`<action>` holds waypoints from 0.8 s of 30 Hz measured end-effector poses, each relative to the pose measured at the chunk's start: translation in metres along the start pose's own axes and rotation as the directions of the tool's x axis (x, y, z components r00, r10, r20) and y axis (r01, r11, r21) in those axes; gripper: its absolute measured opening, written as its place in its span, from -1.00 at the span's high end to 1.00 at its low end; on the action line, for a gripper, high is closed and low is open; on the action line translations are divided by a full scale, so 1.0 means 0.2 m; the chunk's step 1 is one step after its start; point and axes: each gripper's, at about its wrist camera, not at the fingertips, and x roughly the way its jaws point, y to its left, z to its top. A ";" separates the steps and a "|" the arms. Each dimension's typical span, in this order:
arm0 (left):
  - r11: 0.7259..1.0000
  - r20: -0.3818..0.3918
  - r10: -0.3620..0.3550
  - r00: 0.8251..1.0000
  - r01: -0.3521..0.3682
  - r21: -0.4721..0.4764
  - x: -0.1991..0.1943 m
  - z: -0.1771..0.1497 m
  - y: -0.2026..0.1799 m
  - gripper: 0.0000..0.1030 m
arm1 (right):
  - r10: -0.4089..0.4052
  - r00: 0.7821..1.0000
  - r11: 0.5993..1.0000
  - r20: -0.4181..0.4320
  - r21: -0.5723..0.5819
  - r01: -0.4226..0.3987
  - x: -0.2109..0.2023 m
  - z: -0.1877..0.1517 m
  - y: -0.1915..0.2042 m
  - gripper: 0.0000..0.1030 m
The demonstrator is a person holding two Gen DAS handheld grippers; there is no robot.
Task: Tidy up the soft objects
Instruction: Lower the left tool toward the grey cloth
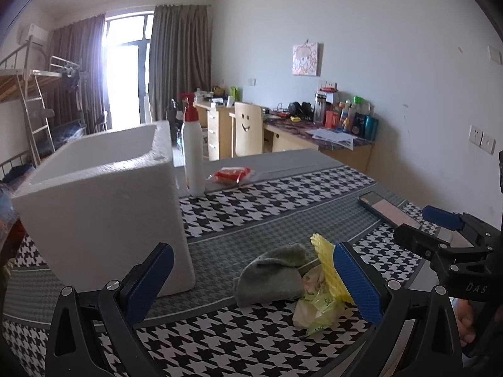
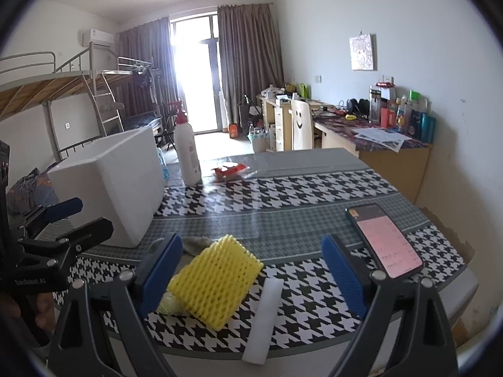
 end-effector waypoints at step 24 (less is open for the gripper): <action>0.999 -0.147 -0.023 0.989 0.019 -0.030 0.23 -0.07 0.00 -0.78 | -0.039 0.993 0.998 -0.108 0.043 0.044 0.14 -0.12 -0.10 -0.81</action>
